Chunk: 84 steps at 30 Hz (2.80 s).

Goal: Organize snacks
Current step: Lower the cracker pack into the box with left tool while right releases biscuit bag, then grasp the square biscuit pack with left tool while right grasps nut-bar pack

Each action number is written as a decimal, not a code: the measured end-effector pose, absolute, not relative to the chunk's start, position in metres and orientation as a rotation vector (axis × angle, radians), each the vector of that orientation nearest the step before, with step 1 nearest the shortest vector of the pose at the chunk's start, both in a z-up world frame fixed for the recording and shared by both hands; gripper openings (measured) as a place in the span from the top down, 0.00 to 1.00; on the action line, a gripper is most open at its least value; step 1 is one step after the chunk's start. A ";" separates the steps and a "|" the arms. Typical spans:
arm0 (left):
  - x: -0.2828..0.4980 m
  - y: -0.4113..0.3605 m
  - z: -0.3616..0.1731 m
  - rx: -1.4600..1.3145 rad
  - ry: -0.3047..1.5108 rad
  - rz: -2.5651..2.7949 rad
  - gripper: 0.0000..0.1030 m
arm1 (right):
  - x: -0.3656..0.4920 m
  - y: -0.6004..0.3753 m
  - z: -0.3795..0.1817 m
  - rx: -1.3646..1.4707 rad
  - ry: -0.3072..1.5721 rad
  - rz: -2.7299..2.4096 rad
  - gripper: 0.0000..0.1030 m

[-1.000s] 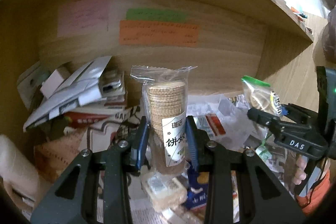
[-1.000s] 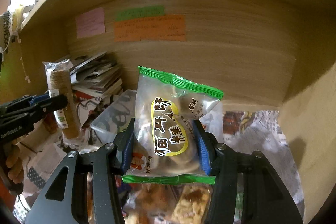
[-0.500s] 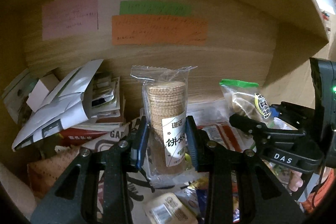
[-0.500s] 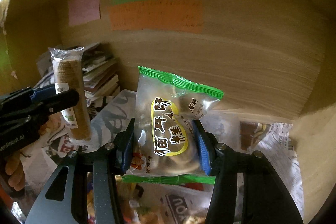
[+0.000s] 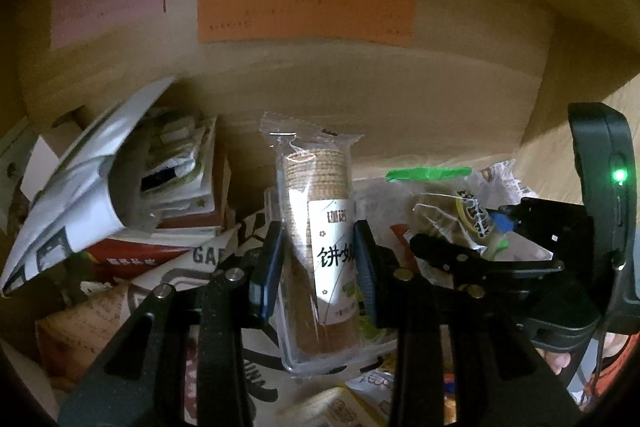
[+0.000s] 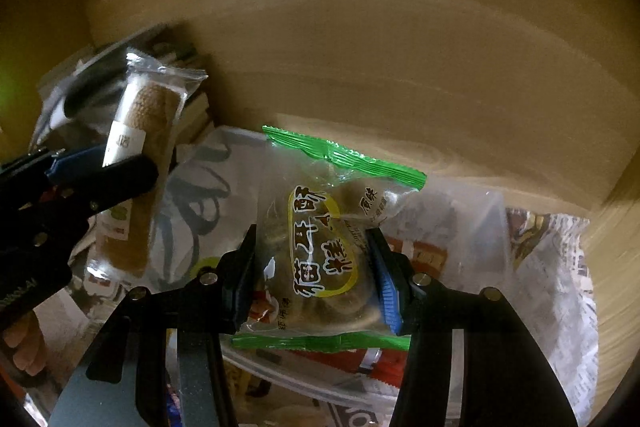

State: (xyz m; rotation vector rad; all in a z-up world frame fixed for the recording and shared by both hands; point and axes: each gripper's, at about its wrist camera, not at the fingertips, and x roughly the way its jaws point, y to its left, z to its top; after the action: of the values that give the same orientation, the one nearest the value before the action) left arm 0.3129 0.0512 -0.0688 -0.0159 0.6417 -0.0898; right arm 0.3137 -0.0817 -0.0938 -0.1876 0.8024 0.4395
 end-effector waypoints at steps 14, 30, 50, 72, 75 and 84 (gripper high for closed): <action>0.293 0.058 -0.074 -0.061 0.695 -0.104 0.57 | 0.293 -0.096 -0.072 -0.195 0.768 0.445 0.42; 0.209 0.055 -0.046 -0.058 0.627 -0.124 0.33 | 0.222 -0.148 -0.034 -0.151 0.623 0.428 0.38; 0.213 0.038 -0.121 -0.047 0.785 -0.043 0.22 | 0.211 -0.215 -0.103 -0.080 0.830 0.313 0.35; 0.233 0.049 -0.149 -0.074 0.818 -0.012 0.30 | 0.225 -0.188 -0.138 -0.123 0.940 0.354 0.45; 0.237 0.050 -0.153 -0.084 0.816 -0.009 0.34 | 0.229 -0.187 -0.142 -0.126 0.966 0.352 0.58; 0.220 0.060 -0.143 -0.082 0.762 -0.014 0.47 | 0.225 -0.193 -0.136 -0.084 0.951 0.345 0.59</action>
State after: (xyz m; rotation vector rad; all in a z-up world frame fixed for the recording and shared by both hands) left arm 0.2196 0.0601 -0.1430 -0.0824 0.7618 -0.0138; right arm 0.2253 -0.1925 -0.1364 -0.0835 0.9508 0.3454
